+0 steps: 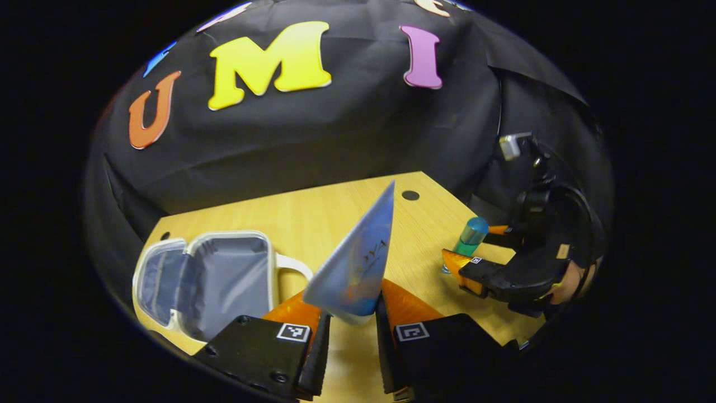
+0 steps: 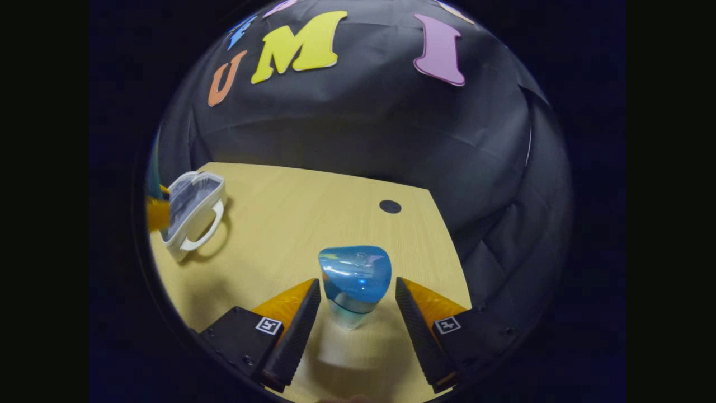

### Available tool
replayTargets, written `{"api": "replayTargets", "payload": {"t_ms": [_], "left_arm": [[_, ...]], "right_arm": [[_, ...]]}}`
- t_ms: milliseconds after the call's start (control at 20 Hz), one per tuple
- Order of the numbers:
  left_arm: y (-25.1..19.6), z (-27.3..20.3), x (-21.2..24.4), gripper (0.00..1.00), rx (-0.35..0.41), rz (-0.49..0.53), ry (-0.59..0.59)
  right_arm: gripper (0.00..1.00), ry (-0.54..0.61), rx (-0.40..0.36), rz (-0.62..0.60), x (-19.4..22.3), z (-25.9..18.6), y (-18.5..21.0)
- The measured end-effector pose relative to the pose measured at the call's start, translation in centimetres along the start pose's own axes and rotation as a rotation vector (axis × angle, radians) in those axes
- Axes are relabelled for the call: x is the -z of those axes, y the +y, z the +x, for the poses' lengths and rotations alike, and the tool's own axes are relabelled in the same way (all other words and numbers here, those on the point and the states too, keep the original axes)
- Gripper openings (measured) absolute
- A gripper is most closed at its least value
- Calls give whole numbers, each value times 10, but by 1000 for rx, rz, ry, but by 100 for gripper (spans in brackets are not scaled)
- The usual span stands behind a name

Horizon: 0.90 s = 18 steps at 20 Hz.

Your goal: First open the suitcase, pack the skin care products into it, and then close the suitcase.

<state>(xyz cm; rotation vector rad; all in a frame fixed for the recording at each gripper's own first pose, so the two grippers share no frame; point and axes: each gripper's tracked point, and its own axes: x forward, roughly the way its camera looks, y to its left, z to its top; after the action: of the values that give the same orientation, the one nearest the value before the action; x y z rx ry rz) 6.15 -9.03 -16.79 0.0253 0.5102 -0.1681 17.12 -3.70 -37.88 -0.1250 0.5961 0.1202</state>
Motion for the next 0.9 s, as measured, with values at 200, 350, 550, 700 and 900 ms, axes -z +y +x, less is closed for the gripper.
{"api": "replayTargets", "payload": {"t_ms": [200,350,550,700,900], "left_arm": [[52,-50,-44,41,-87,-14,-115],[88,-71,-58,41,-108,-51,-152],[133,-81,-56,41,-105,-66,-172],[168,-74,-39,41,-110,-74,-165],[196,-32,11,41,-85,-153,-65]], "right_arm": [[64,18,39,56,7,7,3],[41,24,73,55,11,0,10],[36,-12,95,52,-4,-43,29],[36,-59,71,53,-32,-88,61],[36,-116,22,72,-71,-140,117]]}}
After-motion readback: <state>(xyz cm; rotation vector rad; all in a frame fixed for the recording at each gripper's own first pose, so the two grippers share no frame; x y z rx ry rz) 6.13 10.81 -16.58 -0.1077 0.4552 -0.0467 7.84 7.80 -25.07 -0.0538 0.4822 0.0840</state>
